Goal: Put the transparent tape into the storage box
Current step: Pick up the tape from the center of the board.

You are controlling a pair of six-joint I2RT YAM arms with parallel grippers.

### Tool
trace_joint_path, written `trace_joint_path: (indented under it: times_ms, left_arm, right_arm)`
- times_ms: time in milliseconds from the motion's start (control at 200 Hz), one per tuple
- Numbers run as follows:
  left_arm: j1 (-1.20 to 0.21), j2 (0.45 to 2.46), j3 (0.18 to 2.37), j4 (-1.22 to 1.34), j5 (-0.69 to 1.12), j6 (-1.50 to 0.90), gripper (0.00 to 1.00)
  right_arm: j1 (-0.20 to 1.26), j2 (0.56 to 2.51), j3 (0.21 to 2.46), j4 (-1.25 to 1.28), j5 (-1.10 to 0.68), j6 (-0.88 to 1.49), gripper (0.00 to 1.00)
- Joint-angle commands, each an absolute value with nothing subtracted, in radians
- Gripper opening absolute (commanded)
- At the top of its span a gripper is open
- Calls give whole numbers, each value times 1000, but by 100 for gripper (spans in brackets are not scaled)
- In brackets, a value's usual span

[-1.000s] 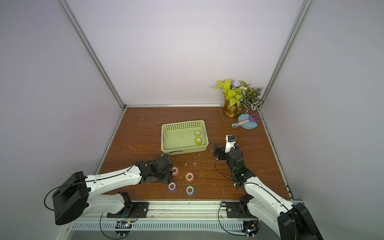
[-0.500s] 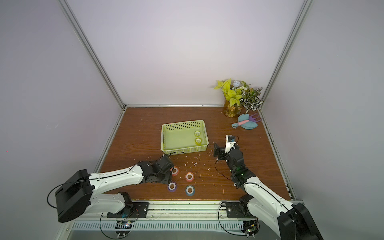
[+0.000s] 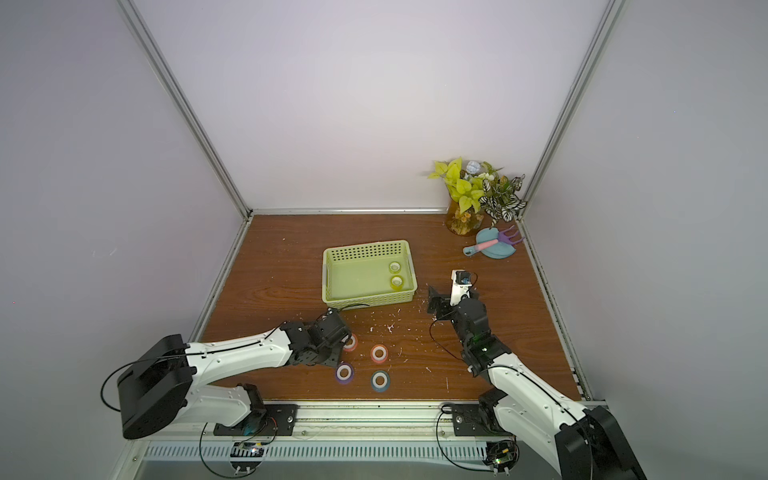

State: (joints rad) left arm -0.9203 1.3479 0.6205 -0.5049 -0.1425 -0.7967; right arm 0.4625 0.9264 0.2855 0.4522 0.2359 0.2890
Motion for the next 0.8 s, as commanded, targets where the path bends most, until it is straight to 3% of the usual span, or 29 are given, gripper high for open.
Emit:
trace_joint_path:
  times_ms: [0,295,796]
  left_arm:
    - [-929,1404,591,-528,-118,-798,54]
    - [-934,1421,596,-536,-136,-801,51]
    - [-933,1272,678,-571,-157,-779,49]
  right_arm:
    - [459,912,284,482,259,295,99]
    - [460,909,285,481,261,294,99]
    - [460,902,283,480,262,295,99]
